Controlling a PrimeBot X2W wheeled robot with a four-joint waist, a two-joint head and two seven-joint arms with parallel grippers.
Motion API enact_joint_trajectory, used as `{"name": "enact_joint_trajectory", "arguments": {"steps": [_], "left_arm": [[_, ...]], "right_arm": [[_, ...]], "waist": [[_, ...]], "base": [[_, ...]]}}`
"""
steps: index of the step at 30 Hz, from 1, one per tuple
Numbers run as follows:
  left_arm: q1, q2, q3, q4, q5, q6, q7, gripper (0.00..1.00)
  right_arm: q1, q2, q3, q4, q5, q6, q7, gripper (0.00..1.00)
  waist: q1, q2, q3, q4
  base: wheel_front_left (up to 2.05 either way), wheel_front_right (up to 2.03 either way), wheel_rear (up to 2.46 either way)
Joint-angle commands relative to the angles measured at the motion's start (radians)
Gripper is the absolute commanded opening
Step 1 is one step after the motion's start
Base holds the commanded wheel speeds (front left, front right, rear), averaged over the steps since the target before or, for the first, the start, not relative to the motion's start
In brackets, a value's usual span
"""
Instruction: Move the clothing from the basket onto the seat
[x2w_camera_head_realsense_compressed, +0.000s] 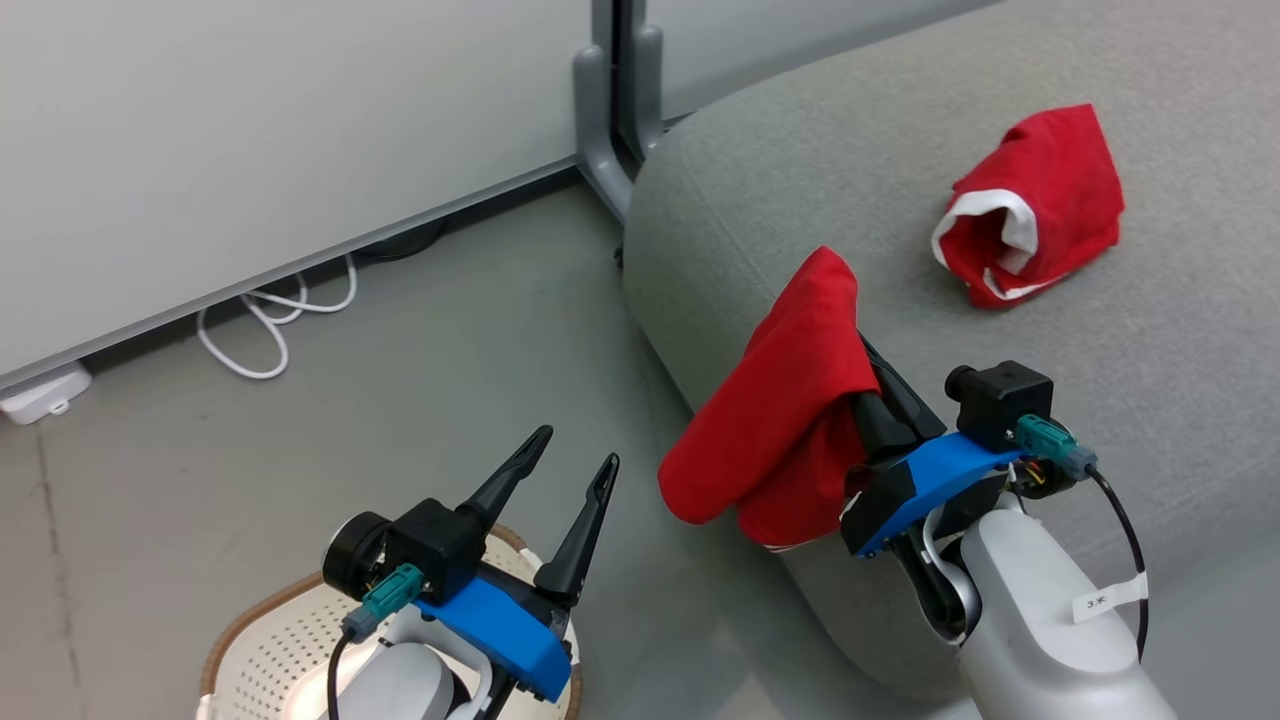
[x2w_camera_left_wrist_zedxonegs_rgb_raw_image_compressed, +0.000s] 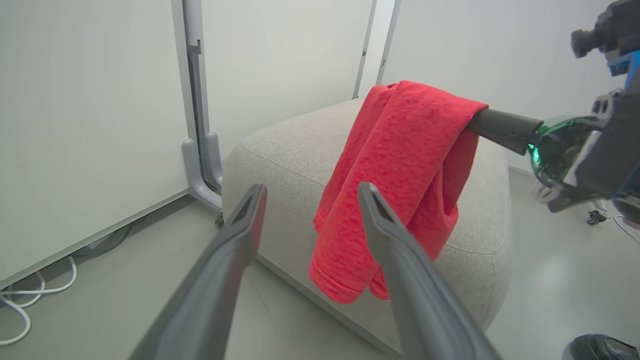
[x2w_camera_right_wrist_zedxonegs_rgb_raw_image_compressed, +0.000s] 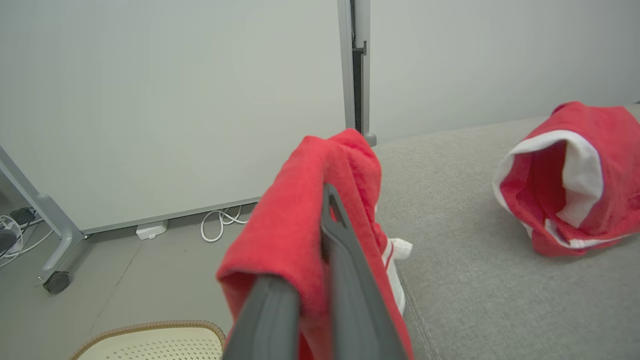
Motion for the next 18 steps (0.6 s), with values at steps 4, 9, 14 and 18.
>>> {"name": "enact_joint_trajectory", "arguments": {"steps": [4, 9, 14, 18], "left_arm": [[-0.014, 0.004, 0.002, 0.002, 0.003, -0.002, -0.003, 1.0], [-0.016, 0.002, 0.004, 0.001, 0.005, -0.002, -0.003, 1.0], [-0.019, 0.0, 0.003, 0.001, 0.009, -0.002, -0.003, 1.0], [-0.024, 0.0, -0.001, -0.001, 0.01, -0.002, -0.003, 1.0]], "right_arm": [[-0.004, 0.001, -0.004, -0.008, 0.001, 0.0, -0.004, 0.0], [0.001, 0.001, -0.001, -0.01, 0.002, 0.0, -0.004, 0.0], [0.001, 0.001, -0.001, -0.012, 0.002, 0.0, -0.004, 0.0], [0.007, 0.001, -0.005, -0.01, 0.005, 0.0, -0.004, 0.0]], "waist": [[0.0, 0.0, 0.015, -0.048], [0.0, 0.0, 0.016, -0.067], [0.0, 0.0, 0.019, -0.079], [0.0, 0.0, 0.021, -0.078]], "base": [[0.0, 0.0, 0.0], [0.0, 0.0, 0.0], [0.0, 0.0, 0.0], [0.0, 0.0, 0.0]]}}
